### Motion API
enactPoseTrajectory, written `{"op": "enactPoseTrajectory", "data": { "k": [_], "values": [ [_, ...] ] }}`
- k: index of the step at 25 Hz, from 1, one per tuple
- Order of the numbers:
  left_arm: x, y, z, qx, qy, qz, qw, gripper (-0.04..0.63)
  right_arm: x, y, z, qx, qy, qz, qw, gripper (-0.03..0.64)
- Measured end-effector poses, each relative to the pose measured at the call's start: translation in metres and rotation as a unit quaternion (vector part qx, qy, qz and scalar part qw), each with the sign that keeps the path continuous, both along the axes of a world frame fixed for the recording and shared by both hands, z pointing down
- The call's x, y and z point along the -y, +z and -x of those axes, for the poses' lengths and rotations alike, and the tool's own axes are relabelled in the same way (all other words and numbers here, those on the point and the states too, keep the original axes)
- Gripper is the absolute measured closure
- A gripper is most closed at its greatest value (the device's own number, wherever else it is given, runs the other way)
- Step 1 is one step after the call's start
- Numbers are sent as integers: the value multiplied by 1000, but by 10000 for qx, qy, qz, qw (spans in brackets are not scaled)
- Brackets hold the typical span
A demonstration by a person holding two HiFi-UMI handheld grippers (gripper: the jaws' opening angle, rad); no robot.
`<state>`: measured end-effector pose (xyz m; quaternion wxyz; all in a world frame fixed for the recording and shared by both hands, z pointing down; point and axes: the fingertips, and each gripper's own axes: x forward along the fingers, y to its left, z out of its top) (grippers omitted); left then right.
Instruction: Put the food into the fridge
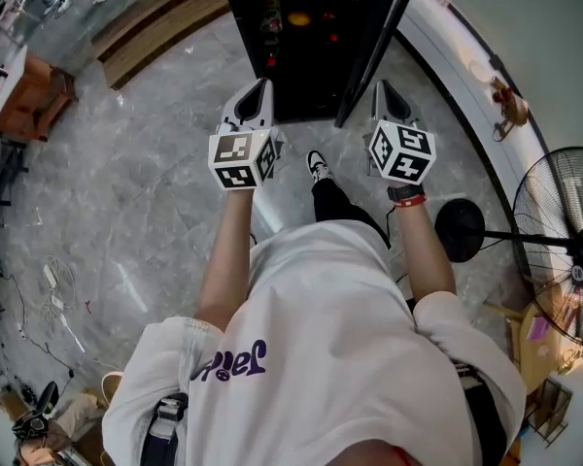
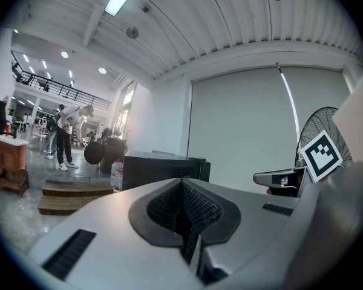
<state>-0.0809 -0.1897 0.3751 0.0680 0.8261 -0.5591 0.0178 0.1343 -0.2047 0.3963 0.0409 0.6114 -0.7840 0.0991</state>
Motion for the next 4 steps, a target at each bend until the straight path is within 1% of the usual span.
{"op": "enactPoseTrajectory", "data": {
  "k": [4],
  "values": [
    [-6,-3,0,-3,-7,0,10000,578,-6,-5,0,-14,-14,-15,10000,603]
  ]
}}
